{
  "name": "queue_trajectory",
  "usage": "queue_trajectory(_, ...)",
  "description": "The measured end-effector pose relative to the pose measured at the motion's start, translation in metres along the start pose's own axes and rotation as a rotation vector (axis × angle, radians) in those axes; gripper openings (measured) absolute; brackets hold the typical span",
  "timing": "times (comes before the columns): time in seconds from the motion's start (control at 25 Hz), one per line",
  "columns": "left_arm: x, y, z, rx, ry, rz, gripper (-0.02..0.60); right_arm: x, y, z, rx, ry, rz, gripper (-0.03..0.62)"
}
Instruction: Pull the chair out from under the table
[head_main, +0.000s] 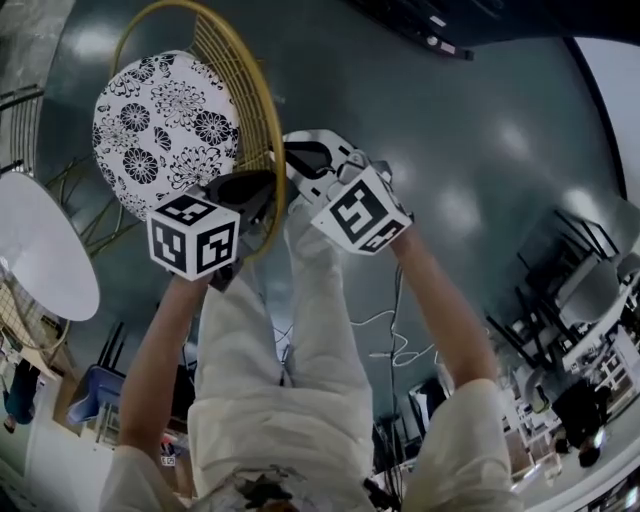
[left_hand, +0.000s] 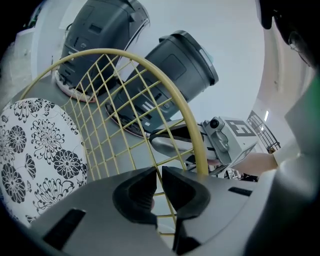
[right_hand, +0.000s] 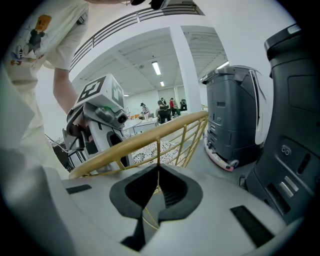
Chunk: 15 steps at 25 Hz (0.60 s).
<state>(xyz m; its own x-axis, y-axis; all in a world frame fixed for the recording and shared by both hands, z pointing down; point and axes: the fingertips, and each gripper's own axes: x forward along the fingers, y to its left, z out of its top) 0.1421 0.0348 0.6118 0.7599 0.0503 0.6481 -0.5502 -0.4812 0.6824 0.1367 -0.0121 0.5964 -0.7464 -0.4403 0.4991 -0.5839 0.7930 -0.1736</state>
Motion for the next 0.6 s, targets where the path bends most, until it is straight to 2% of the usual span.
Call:
queue_trajectory(0.4, 0.0004, -0.0016, 0.0026, 0.003, 0.021, -0.026, 0.038, -0.0034, -0.0042, -0.0017, -0.005, 0.051, -0.018, 0.015)
queue_trajectory(0.6, -0.0005, -0.0040, 0.0026, 0.009, 0.029, -0.031, 0.038, -0.0047, -0.0029, 0.0014, 0.006, 0.033, -0.022, 0.015)
